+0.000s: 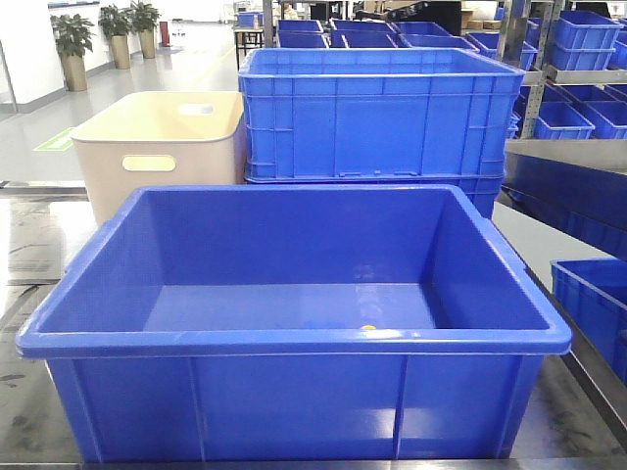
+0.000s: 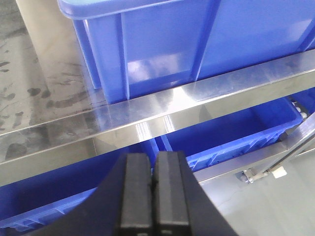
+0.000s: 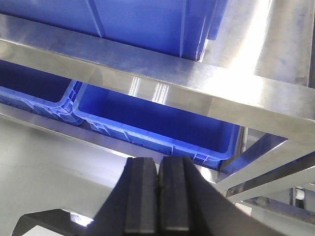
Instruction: Pick red and yellow blocks into blue bin
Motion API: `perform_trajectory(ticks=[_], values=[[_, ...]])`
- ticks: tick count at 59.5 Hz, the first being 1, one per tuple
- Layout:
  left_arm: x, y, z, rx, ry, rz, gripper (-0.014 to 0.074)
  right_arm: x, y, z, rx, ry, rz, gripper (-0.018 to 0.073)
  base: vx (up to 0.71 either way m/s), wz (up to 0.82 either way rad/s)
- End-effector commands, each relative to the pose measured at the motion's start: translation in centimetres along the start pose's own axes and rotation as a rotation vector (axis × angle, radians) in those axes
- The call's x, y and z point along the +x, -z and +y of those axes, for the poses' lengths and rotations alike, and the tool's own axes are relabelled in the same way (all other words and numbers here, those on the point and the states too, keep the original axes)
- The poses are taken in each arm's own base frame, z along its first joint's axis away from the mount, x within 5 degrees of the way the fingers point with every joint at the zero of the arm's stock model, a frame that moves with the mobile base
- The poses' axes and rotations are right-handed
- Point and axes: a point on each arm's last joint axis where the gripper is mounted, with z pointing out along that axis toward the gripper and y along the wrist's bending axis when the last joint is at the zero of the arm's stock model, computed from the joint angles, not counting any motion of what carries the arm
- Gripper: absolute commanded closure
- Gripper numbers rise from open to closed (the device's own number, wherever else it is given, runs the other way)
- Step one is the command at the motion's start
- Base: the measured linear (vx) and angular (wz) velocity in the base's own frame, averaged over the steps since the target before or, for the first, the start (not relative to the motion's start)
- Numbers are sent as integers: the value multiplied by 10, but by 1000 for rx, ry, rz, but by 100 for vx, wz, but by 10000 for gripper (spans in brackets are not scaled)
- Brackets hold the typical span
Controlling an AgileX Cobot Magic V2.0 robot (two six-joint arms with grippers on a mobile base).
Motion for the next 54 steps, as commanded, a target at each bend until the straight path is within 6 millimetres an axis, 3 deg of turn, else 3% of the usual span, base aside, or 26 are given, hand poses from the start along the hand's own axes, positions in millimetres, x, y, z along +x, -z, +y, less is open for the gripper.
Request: perform_trajectory(ticks=[1,22,28,44,54], values=[[-12,5,-1,11,9,-93,605,-10,6,-1,15,7,-84,572,0,0],[-11,3,3,-36,-63,-99,603,-10,6,-1,15,7,-84,569,0,0],[-4,5,8,-80,-95,-190,603,-10,6,-1,15,7,-83,569,0,0],[52,-3,20,-214,-55,-489,603,-10,6,-1,14,7,-83,569,0,0],[88,-20,24,-264,-17,-604,603,-10,6,-1,14,7,-83,569,0,0]])
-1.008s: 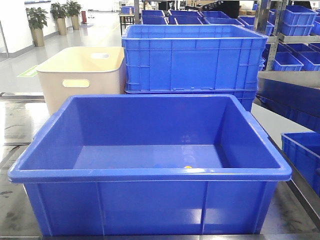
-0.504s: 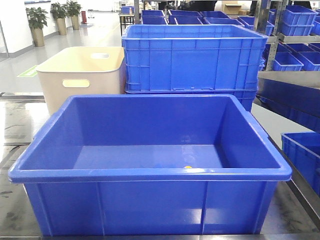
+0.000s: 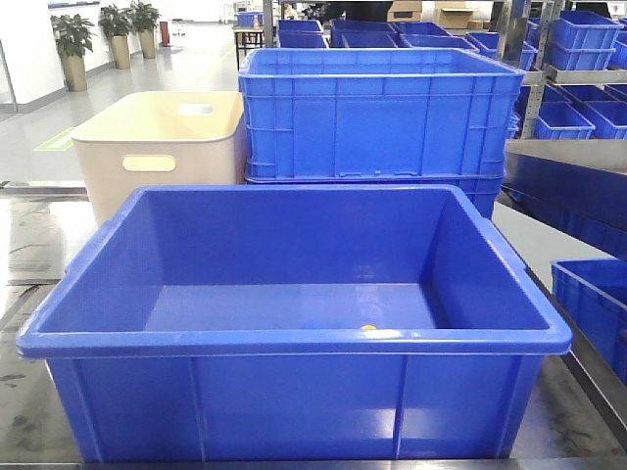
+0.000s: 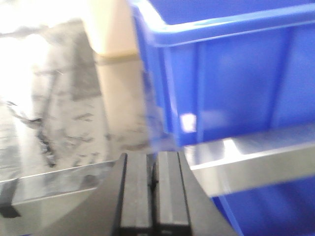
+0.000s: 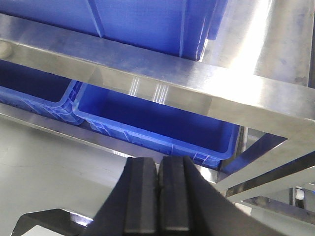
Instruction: Pick red and yellow blocks into blue bin
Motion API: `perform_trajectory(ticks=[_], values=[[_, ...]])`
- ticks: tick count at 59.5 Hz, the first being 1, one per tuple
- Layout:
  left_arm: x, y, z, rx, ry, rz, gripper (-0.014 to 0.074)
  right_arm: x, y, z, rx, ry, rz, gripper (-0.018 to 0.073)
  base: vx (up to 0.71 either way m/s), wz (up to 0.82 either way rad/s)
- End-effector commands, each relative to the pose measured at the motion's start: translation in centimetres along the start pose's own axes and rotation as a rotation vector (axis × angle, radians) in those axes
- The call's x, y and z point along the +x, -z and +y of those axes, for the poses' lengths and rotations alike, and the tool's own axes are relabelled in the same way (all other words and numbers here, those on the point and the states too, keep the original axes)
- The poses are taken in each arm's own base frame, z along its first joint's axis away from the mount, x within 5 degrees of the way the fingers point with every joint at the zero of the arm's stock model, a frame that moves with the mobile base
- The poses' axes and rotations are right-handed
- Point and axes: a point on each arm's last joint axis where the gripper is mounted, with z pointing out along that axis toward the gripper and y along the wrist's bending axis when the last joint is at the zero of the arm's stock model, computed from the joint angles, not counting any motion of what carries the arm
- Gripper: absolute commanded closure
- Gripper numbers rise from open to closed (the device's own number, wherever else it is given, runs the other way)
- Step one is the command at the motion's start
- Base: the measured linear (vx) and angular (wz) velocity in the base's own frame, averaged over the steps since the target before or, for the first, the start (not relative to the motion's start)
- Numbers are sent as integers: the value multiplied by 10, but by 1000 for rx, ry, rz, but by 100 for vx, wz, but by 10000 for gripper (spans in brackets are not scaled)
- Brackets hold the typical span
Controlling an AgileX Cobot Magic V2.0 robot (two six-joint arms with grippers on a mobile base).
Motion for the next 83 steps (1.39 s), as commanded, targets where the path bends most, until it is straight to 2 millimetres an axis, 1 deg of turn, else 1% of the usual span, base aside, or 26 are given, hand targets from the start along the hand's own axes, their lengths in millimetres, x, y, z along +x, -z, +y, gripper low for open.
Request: perform_trajectory(ticks=[1,13,18,21,34,45,83], values=[[2,1,1,-29,31,-174,603,-10,6,-1,13,6,-83,569,0,0],[40,-2,1,-81,52,-264,603,-10,6,-1,13,6,-83,569,0,0],[53,-1,1,-100,71,-300,603,-10,6,-1,13,6,-83,569,0,0],[57,1,0,-100,84,-293,603,-10,6,-1,13,6,-83,569,0,0],[61,-1,0,-88,130,-242,603,-10,6,-1,12,6,-75,569,0,0],[58,0,0,-92,124,-275,603,-9,6,-1,11,6,-67,569,0,0],[57,0,2,-128,126,-282,603,-9,6,-1,11,6,-67,569,0,0]])
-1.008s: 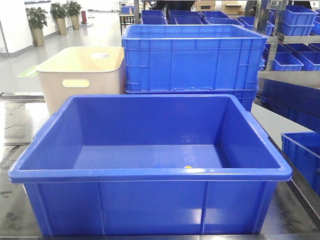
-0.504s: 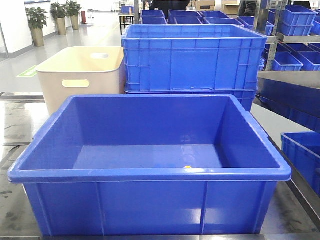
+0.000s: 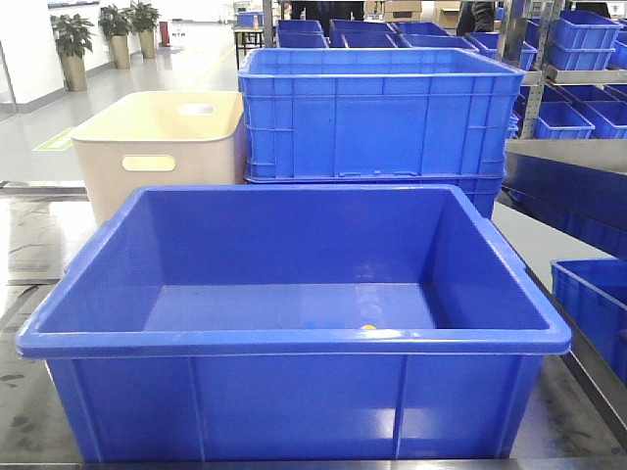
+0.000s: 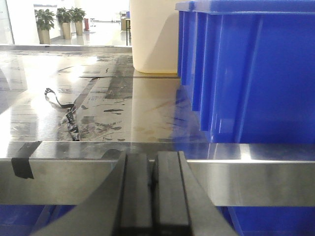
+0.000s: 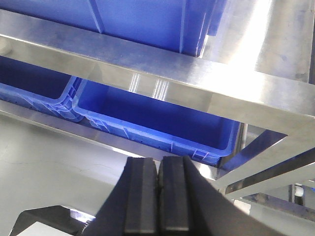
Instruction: Pick red and yellow blocks into blue bin
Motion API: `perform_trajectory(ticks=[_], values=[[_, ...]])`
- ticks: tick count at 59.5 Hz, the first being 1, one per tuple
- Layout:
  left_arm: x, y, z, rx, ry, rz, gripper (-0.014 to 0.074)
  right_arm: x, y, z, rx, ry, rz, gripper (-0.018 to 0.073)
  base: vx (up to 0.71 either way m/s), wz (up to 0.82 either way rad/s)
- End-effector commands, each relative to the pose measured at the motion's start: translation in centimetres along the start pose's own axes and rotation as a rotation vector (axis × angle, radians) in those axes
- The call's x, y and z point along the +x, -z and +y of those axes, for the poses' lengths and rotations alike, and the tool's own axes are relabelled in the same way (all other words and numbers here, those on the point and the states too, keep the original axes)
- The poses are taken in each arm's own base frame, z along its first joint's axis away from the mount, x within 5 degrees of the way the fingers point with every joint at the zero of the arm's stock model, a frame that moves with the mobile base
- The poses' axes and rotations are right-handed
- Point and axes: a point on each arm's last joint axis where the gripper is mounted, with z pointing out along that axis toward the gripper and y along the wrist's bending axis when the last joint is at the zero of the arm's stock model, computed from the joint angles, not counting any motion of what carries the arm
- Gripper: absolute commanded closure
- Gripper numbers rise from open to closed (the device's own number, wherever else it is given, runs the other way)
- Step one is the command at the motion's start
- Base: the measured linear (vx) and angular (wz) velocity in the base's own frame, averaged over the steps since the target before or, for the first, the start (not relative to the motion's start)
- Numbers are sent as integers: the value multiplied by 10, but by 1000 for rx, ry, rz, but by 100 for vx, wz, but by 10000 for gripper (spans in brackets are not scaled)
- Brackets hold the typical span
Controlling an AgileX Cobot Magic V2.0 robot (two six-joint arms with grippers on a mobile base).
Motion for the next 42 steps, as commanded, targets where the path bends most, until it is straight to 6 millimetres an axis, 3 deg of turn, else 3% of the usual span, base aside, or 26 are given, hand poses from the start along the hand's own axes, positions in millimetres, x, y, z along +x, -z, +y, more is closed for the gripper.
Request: perform_trajectory(ticks=[1,42], values=[[-15,3,0,-2,18,-126,603,-10,6,-1,11,5,-78,569,0,0],[-15,3,0,-2,18,-126,603,-10,6,-1,11,5,-75,569,0,0]])
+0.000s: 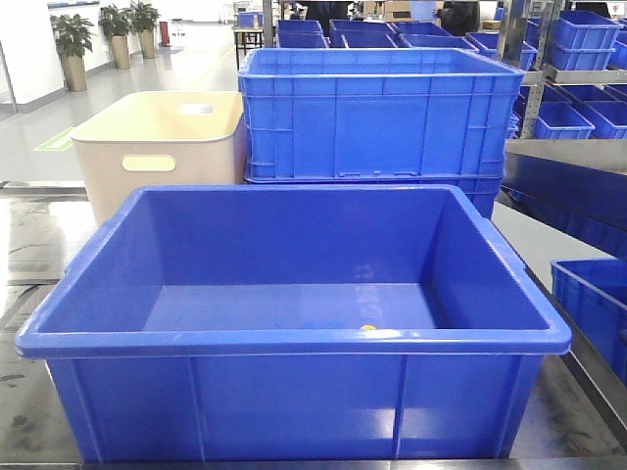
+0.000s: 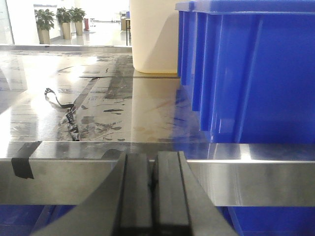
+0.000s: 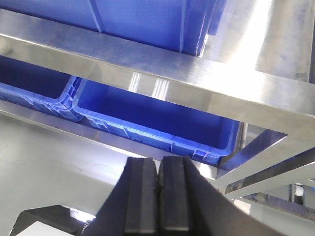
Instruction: Pick red and yellow blocks into blue bin
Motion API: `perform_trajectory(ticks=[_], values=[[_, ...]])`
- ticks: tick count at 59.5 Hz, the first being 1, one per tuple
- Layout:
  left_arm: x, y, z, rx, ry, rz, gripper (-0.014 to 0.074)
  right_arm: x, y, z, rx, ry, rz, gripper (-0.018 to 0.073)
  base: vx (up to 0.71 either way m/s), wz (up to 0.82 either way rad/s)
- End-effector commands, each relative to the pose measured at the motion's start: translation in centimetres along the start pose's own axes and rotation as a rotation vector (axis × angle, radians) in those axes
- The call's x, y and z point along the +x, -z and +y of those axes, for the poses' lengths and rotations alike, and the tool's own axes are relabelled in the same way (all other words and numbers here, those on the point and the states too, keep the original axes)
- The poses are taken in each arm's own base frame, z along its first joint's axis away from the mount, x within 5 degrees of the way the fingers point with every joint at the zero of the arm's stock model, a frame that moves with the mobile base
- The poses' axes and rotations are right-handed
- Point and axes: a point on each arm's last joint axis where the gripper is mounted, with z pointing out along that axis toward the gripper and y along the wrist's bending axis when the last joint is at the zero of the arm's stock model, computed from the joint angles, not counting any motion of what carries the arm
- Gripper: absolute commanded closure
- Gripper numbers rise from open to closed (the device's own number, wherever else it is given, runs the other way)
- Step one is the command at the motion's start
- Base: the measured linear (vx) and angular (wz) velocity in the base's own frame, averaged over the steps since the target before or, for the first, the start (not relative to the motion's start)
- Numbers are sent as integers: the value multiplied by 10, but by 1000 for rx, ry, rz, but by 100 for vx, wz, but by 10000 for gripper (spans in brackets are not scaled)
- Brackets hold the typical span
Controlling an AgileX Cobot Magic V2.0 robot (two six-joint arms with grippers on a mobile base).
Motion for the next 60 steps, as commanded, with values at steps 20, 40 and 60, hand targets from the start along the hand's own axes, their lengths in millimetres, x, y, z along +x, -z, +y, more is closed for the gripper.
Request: perform_trajectory(ticks=[20,40,60], values=[[-15,3,0,-2,18,-126,603,-7,16,-2,37,31,-126,569,0,0],[-15,3,0,-2,18,-126,603,36,32,-16,343,37,-702,569,0,0],[-15,3,0,-2,18,-126,603,100,-15,-18,418,32,-857,569,0,0]])
